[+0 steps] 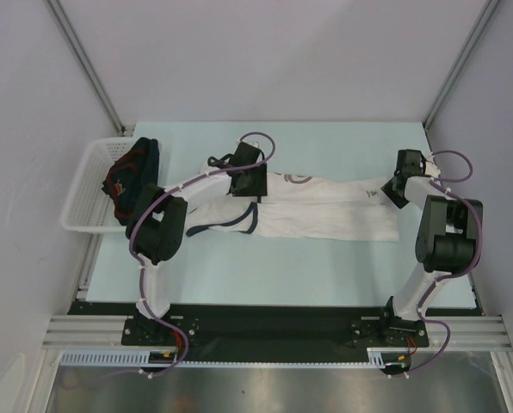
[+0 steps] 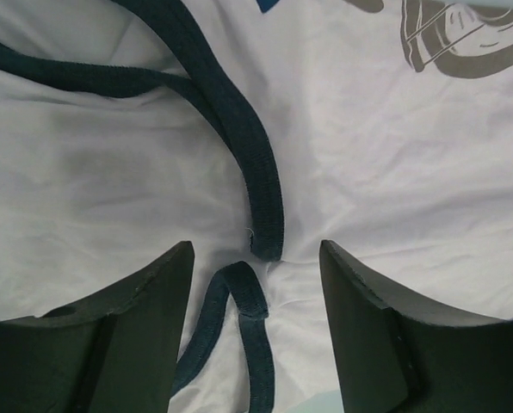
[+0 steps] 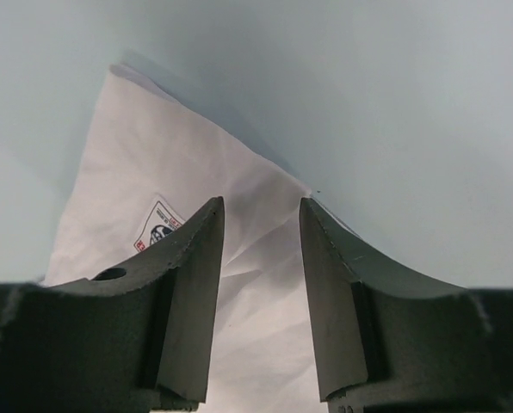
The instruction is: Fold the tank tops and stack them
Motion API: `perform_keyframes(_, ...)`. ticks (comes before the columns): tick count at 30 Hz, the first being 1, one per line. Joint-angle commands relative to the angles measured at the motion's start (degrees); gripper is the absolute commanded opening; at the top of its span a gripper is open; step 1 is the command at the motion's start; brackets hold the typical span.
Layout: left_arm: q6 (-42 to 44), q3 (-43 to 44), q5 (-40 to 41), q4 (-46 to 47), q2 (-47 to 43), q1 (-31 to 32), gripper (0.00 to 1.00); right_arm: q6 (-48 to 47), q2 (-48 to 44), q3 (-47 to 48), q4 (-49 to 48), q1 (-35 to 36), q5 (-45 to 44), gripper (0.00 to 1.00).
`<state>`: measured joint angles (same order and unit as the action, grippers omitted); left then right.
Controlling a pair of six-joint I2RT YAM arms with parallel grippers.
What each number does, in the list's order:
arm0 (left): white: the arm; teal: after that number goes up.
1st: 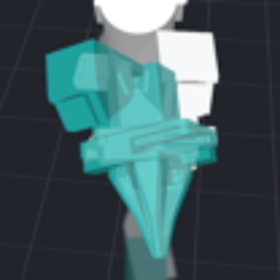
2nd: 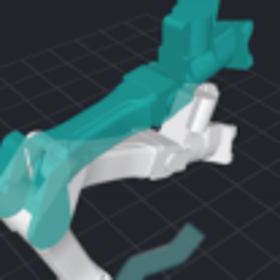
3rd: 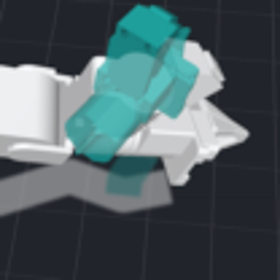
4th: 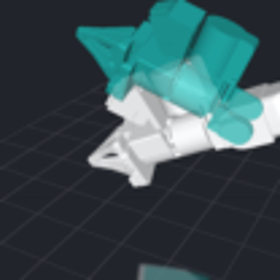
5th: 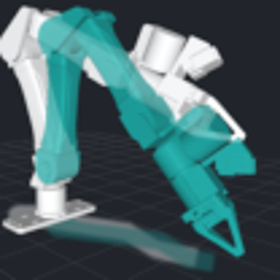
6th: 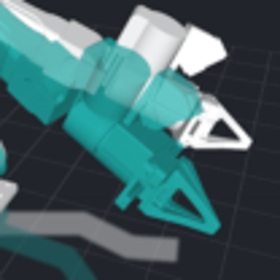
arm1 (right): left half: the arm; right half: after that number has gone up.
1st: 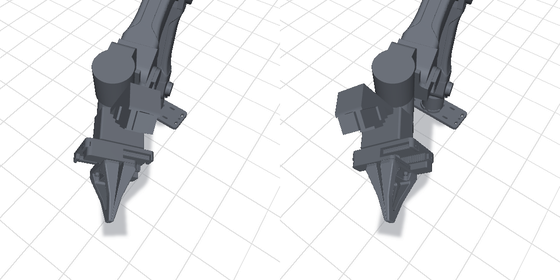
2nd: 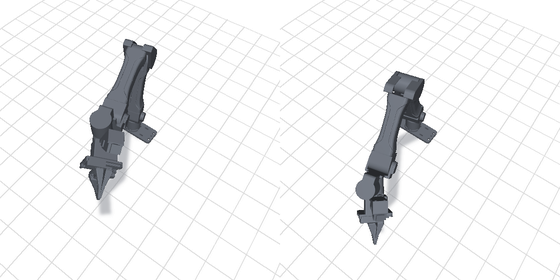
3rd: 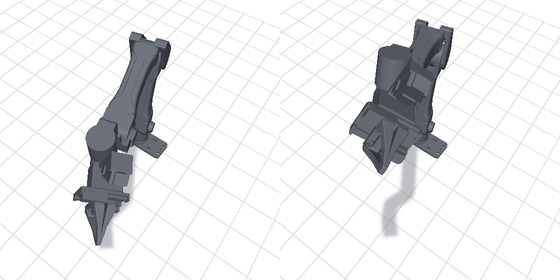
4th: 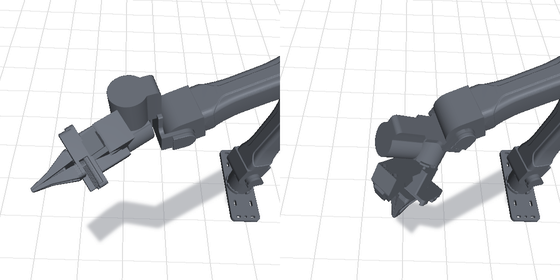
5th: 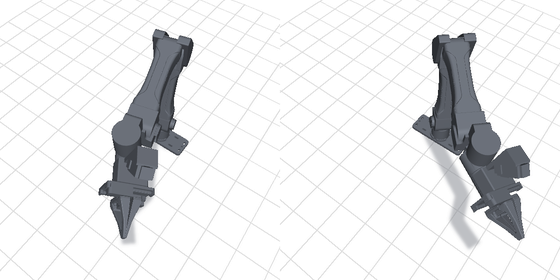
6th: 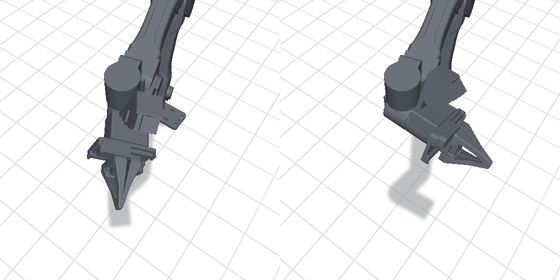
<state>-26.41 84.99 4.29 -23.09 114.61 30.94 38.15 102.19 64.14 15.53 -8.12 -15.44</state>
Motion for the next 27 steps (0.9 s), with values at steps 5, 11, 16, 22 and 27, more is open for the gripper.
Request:
perform_keyframes(5, 0.4, 2.72, -2.8, 2.09, 1.32, -0.26, 0.65, 0.78, 1.61, 2.04, -2.0, -0.23, 0.76, 0.2)
perform_keyframes(11, 0.49, 3.16, -3.68, 2.17, 2.46, -0.62, 0.58, 0.52, 1.08, 2.04, -2.08, -0.14, 0.59, 0.0)
perform_keyframes(16, 0.49, 3.07, -3.86, 2.61, 2.73, -0.7, 0.42, 0.52, 0.47, 1.78, -2.17, -0.05, 0.24, 0.0)
perform_keyframes(22, 0.05, 3.43, -5.96, 2.35, 4.04, -0.62, 0.45, 0.61, 0.29, 1.95, -1.91, -0.05, 0.5, 0.0)
perform_keyframes(27, -0.04, 3.86, -6.49, 2.7, 4.66, -0.7, 0.29, 0.35, -0.41, 2.04, -1.82, -0.05, 0.59, 0.0)
